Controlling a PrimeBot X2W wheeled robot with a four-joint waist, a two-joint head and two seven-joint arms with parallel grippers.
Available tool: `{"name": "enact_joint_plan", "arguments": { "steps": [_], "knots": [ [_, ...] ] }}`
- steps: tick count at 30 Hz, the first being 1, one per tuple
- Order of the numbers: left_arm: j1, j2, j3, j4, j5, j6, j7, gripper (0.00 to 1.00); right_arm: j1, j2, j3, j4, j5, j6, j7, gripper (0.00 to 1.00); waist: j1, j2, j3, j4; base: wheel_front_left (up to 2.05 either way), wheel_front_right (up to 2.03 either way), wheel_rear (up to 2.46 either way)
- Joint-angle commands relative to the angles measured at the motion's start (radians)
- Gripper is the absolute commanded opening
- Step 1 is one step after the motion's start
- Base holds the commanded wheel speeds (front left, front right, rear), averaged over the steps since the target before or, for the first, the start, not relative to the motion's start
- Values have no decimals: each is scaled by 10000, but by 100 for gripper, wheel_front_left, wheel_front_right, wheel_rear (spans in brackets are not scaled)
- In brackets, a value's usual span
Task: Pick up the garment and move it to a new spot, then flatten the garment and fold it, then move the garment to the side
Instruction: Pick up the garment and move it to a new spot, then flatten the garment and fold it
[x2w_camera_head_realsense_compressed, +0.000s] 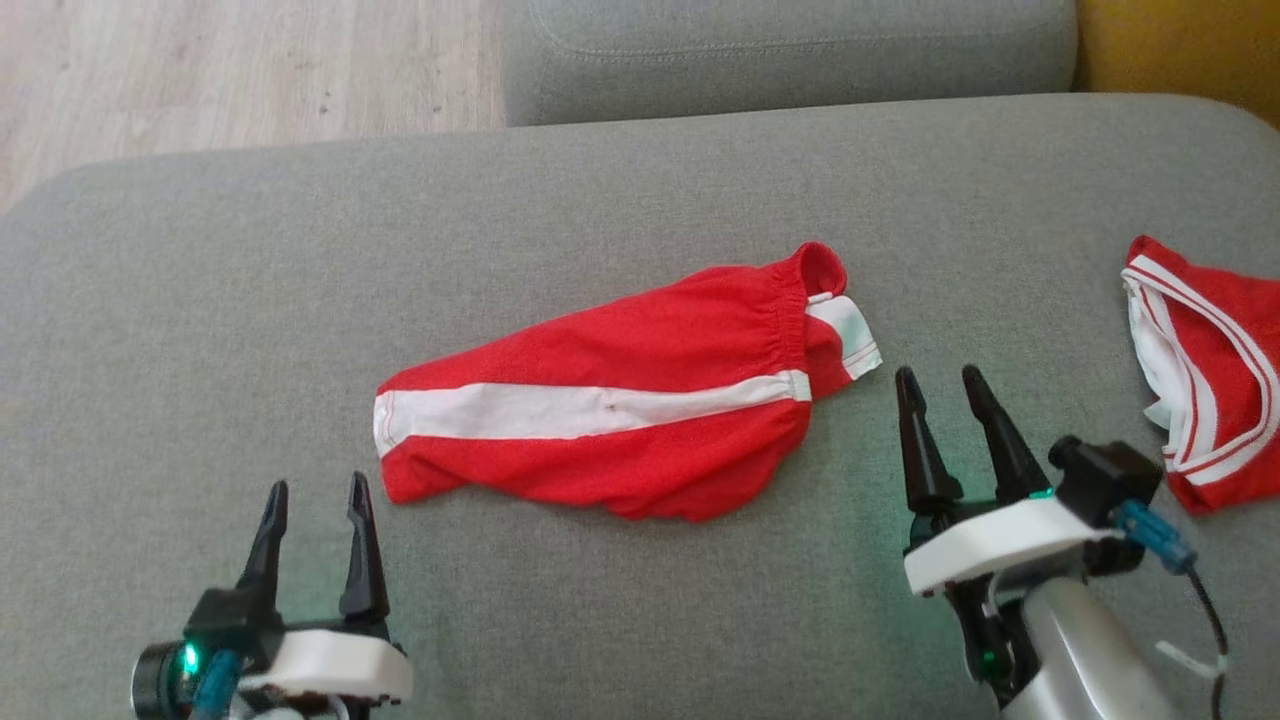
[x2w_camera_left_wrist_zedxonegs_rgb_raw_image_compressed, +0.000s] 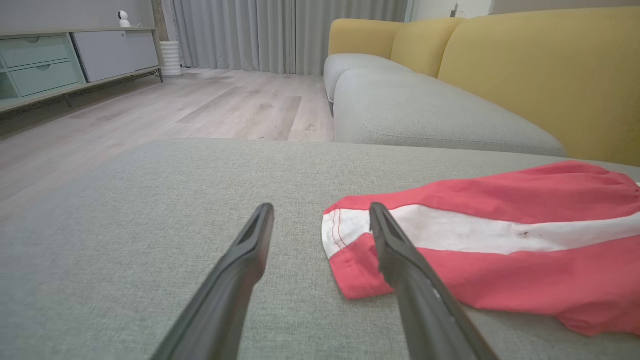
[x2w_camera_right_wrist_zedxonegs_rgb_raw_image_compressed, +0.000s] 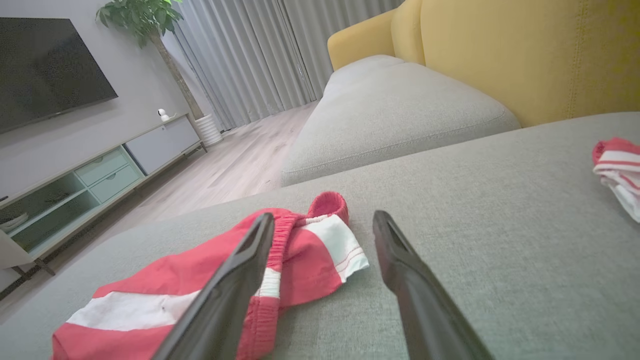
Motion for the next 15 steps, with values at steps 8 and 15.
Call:
{"name": "enact_joint_plan", "arguments": {
  "steps": [8,15],
  "knots": [
    [-137,-414,1112,-411,666,-517,-108,100,-49,67,311,-125,-2,65,-108,100,1,0,-173,94,0,0,0],
    [-220,-572,1190,-324,805,-825,-108,100,-331,67,781,527,108,65,-100,100,1,0,3,473,0,0,0]
  ]
}}
